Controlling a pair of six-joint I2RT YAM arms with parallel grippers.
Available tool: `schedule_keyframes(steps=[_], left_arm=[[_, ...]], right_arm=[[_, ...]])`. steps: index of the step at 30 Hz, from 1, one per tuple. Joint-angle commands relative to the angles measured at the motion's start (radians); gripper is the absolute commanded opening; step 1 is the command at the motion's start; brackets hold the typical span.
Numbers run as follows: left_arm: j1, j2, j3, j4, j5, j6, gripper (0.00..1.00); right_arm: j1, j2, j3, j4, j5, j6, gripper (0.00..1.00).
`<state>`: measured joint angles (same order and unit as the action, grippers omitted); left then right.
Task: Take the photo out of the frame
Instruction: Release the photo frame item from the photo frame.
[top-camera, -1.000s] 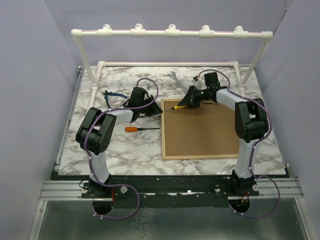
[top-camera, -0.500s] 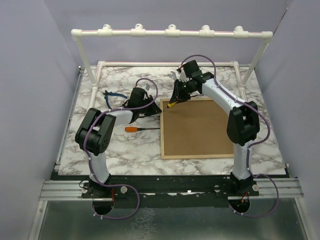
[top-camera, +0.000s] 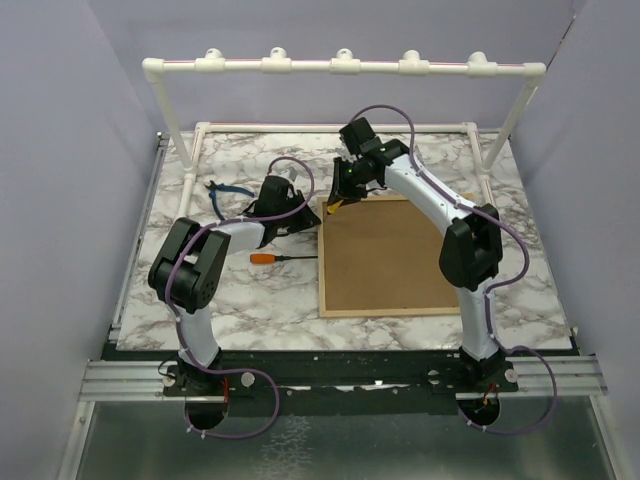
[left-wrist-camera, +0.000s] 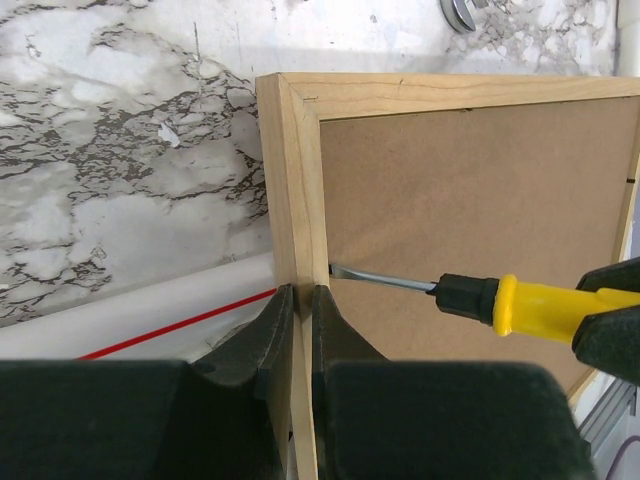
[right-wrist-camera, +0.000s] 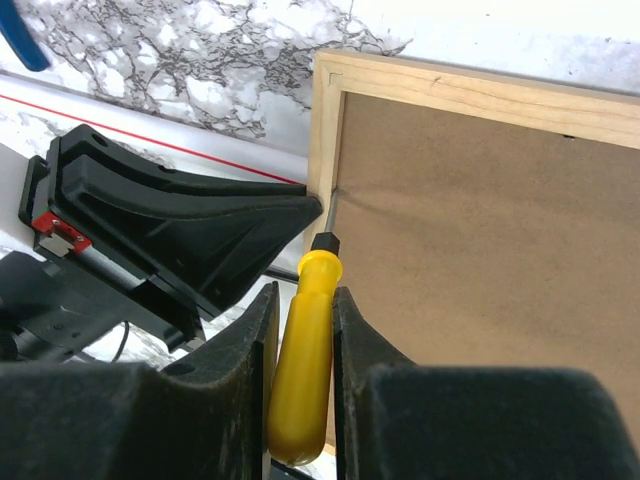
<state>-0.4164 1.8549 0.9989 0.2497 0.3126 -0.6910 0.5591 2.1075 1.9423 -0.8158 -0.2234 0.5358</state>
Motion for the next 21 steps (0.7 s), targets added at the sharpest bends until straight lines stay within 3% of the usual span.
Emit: schedule_keyframes(steps=[1, 15, 21], left_arm=[[-0.099, 0.033, -0.008, 0.03, 0.111, -0.028, 0.09], [-0.083, 0.013, -0.009, -0.019, 0.081, -0.013, 0.08], [-0.021, -0.04, -0.032, -0.077, 0.071, 0.008, 0.09]], right_arm=[[0.171, 0.118, 0.116, 0.153, -0.238, 0.14, 0.01], [0.172, 0.085, 0.092, 0.149, -0.189, 0.143, 0.0], [0.065, -0.06, -0.089, 0.174, -0.156, 0.102, 0.01]])
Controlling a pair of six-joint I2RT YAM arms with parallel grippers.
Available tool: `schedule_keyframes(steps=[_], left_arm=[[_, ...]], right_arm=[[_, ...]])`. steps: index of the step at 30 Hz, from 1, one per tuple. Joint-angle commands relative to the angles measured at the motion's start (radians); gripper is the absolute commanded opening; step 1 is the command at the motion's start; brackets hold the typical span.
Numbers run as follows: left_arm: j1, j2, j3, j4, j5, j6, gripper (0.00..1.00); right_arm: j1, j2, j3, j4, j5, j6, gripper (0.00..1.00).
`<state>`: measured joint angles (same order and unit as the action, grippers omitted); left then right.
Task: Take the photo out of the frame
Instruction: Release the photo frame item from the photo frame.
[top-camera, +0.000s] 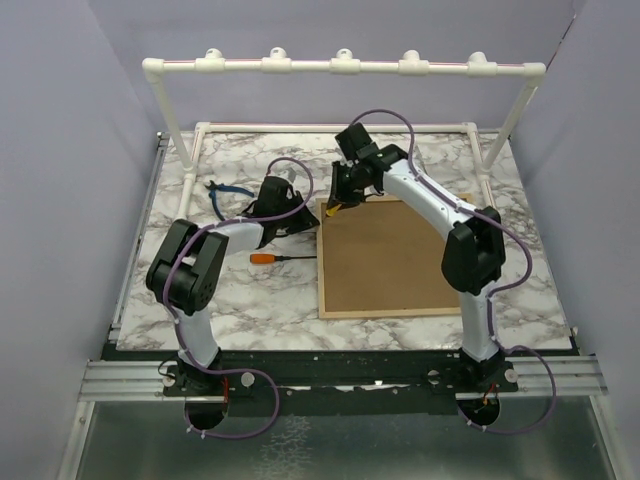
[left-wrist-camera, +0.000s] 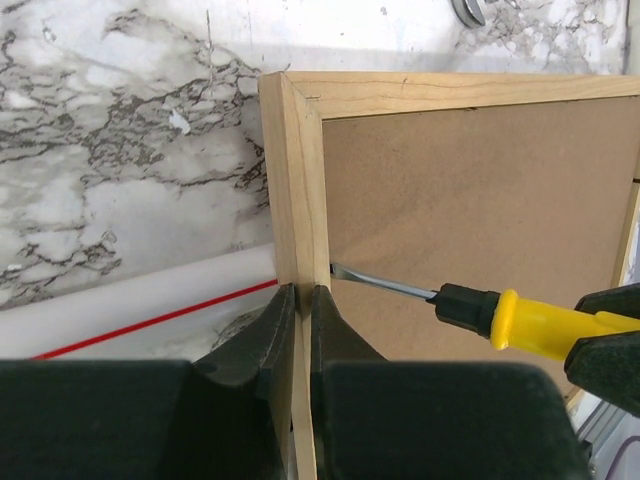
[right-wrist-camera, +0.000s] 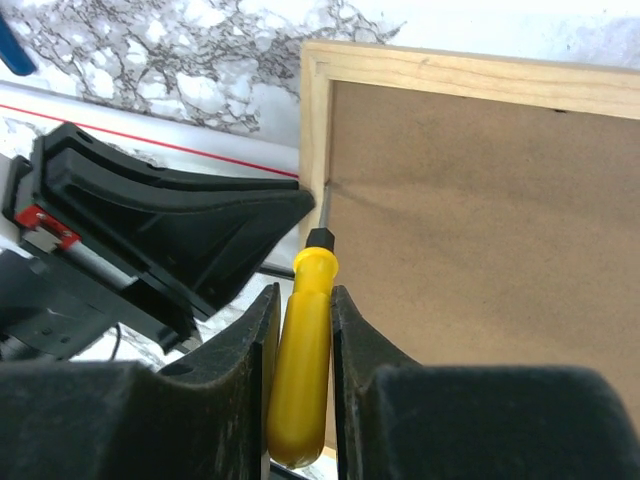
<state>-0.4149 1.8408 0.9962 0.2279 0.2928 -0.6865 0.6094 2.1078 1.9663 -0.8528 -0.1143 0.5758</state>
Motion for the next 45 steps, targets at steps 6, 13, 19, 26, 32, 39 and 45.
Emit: schedule_keyframes(steps=[6, 13, 19, 26, 32, 39, 45], left_arm=[[0.001, -0.086, -0.04, -0.094, 0.088, 0.014, 0.17], [0.001, -0.21, -0.097, -0.129, 0.03, 0.021, 0.39], [-0.015, -0.42, -0.183, -0.236, -0.065, 0.034, 0.48], [-0.054, -0.696, -0.249, -0.422, -0.181, 0.031, 0.83], [-0.056, -0.764, -0.271, -0.524, -0.227, -0.083, 0.99], [-0.051, -0.791, -0.288, -0.649, -0.255, -0.282, 0.99], [-0.043, -0.922, -0.385, -0.587, -0.215, -0.33, 0.99]], right_arm=[[-0.141, -0.253, -0.342, 0.295, -0.34, 0.027, 0.0], [-0.233, -0.498, -0.592, 0.38, -0.312, -0.049, 0.0], [-0.244, -0.75, -0.805, 0.461, -0.194, -0.126, 0.0], [-0.244, -1.12, -1.044, 0.557, -0.067, -0.174, 0.01], [-0.244, -1.346, -1.165, 0.534, 0.05, -0.165, 0.01], [-0.244, -1.504, -1.177, 0.379, 0.095, -0.118, 0.01], [-0.244, -1.572, -1.204, 0.325, 0.185, -0.049, 0.01]])
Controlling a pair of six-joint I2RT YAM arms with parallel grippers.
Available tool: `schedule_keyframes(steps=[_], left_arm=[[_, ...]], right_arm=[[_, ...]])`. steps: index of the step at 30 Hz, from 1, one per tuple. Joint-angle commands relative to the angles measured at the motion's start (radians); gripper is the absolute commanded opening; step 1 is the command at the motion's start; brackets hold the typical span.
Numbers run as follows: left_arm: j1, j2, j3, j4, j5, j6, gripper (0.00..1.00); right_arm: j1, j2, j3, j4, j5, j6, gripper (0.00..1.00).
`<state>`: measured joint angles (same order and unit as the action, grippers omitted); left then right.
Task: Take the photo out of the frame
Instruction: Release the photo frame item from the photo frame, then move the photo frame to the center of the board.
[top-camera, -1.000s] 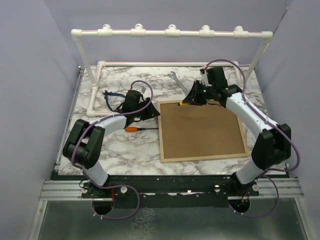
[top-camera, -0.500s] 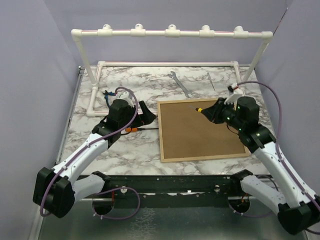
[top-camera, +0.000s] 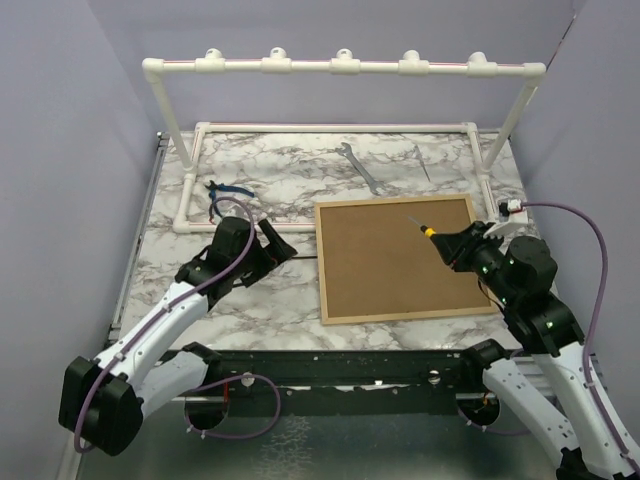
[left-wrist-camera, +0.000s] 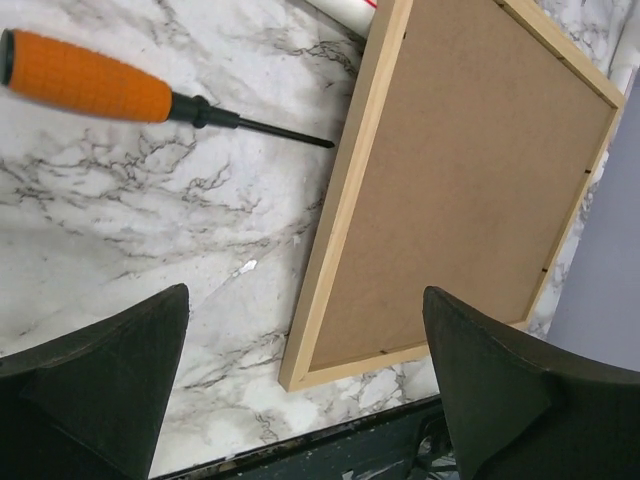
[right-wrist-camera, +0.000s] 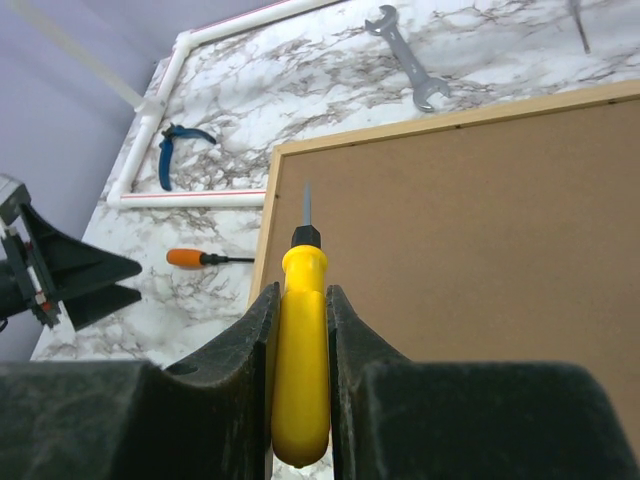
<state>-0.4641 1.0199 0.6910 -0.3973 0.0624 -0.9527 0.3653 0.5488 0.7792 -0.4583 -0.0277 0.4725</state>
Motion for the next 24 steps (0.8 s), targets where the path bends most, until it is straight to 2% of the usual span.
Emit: schedule_keyframes(steps=[1, 5, 11, 15, 18, 24], left_arm=[[0.006, -0.114, -0.093, 0.064, 0.037, -0.065, 0.99], [-0.043, -0.087, -0.073, 0.069, 0.029, -0.05, 0.95], [-0.244, 0.062, -0.012, 0.068, -0.172, -0.018, 0.87], [-0.307, 0.167, 0.044, 0.069, -0.267, 0.043, 0.85], [-0.356, 0.253, 0.115, 0.076, -0.34, 0.103, 0.85], [-0.377, 0.453, 0.236, 0.084, -0.408, 0.168, 0.79]], right_arm=[[0.0, -0.002, -0.019, -0.073, 0.104, 0.063, 0.01], [0.0, 0.076, -0.036, -0.025, 0.087, 0.086, 0.01], [-0.011, 0.273, 0.022, 0.054, 0.081, 0.08, 0.01], [-0.115, 0.366, 0.033, 0.112, -0.088, 0.101, 0.0], [-0.19, 0.392, 0.021, 0.143, -0.184, 0.1, 0.01], [-0.213, 0.359, 0.005, 0.147, -0.145, 0.071, 0.01]])
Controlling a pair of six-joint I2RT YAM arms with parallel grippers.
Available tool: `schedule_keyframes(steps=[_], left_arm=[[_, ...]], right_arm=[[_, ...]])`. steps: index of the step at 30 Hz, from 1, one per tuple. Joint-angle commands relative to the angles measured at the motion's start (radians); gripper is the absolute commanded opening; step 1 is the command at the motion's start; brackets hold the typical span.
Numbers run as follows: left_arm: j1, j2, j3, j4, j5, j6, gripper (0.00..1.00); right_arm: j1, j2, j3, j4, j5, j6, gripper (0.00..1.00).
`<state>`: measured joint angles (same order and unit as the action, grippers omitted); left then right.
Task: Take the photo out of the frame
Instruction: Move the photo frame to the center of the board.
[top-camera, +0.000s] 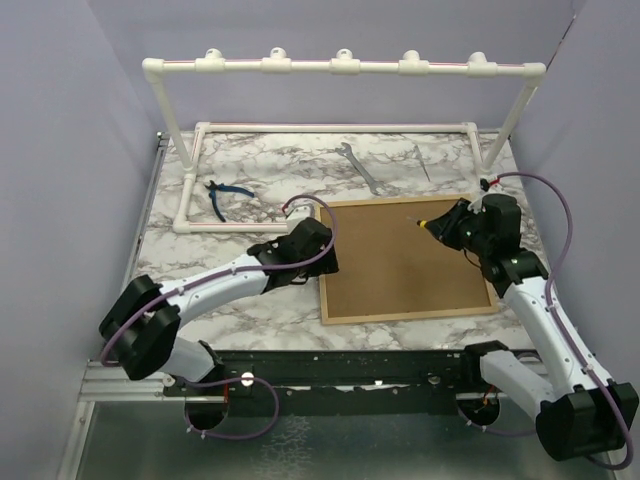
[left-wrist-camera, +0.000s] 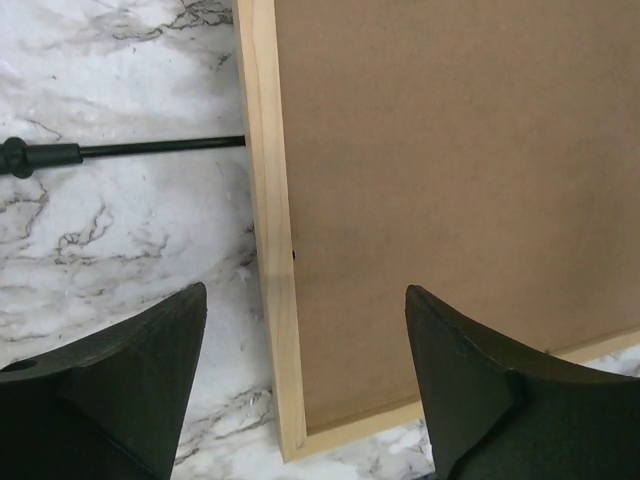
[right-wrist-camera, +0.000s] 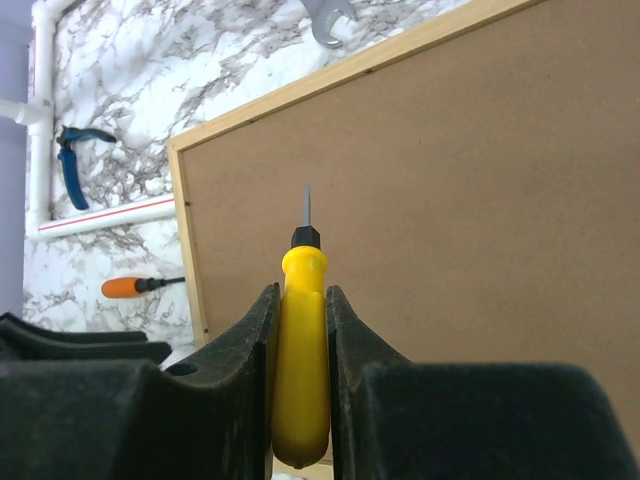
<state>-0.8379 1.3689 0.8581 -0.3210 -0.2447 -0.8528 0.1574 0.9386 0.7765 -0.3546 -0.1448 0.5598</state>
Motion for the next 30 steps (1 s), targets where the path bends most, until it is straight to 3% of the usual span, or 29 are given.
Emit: schedule_keyframes(steps=[1, 8, 11, 15, 20, 26, 30], left_arm=[[-0.004, 0.132, 0.084, 0.009, -0.108, 0.069, 0.78], [0.003, 0.28, 0.177, 0.006, -0.148, 0.079, 0.72], [0.014, 0.341, 0.214, -0.002, -0.129, 0.09, 0.63], [0.032, 0.38, 0.234, -0.018, -0.102, 0.09, 0.51], [0.064, 0.36, 0.189, -0.016, -0.102, 0.107, 0.47], [0.102, 0.278, 0.095, 0.03, -0.055, 0.141, 0.42], [0.125, 0.248, 0.052, 0.045, -0.038, 0.155, 0.38]], right_arm=[[-0.005, -0.039, 0.007, 0.043, -0.01, -0.023, 0.01], [-0.005, -0.041, -0.004, 0.142, 0.118, -0.068, 0.0], [-0.005, 0.015, 0.002, 0.222, 0.114, -0.068, 0.01], [-0.005, 0.134, 0.055, 0.265, 0.061, -0.057, 0.01], [-0.026, 0.243, 0.085, 0.369, -0.063, -0.018, 0.0], [-0.148, 0.352, 0.135, 0.378, -0.228, 0.064, 0.0], [-0.289, 0.31, 0.073, 0.395, -0.232, 0.091, 0.01]])
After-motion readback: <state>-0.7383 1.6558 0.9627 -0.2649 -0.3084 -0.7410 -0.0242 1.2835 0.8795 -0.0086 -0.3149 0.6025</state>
